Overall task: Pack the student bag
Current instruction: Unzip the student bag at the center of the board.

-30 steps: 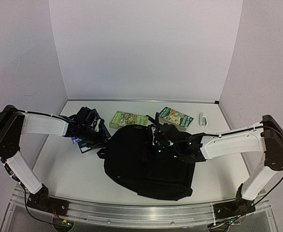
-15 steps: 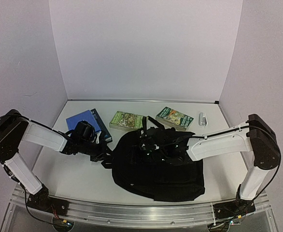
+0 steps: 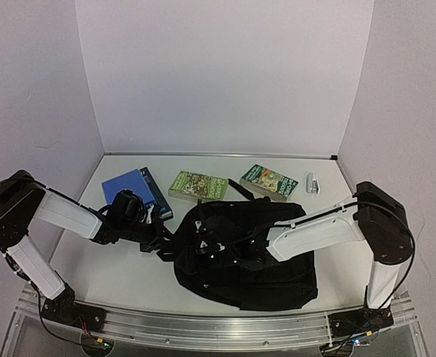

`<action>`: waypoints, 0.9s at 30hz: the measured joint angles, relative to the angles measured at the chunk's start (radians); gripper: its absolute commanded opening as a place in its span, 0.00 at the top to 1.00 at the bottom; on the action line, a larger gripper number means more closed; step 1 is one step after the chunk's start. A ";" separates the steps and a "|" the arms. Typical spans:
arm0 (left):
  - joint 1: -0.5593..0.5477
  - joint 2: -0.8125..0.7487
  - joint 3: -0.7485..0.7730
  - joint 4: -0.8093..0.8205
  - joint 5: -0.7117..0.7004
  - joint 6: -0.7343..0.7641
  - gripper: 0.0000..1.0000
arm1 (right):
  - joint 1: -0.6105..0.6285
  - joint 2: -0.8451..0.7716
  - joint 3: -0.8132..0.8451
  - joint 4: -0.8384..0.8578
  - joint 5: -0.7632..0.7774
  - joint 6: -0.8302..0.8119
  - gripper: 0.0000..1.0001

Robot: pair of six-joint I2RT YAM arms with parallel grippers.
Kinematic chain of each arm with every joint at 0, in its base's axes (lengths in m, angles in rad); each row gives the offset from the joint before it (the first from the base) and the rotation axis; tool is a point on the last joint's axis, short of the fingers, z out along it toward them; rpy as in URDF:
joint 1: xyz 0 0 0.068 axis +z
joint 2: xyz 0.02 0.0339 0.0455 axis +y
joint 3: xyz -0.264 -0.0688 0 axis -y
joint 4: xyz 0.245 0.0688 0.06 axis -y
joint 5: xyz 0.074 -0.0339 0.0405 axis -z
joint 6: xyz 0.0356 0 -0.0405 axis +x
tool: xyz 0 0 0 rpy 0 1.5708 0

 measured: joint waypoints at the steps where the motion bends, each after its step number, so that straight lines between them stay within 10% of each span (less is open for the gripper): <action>1: 0.000 0.000 0.000 0.000 0.000 -0.001 1.00 | 0.001 0.009 0.000 -0.001 0.000 -0.002 0.45; 13: 0.000 -0.001 -0.009 0.011 -0.003 -0.003 1.00 | -0.001 0.048 0.021 -0.001 0.002 0.005 0.98; 27: -0.006 -0.080 -0.044 -0.043 -0.048 0.012 1.00 | -0.013 0.017 -0.079 0.120 0.003 0.097 1.00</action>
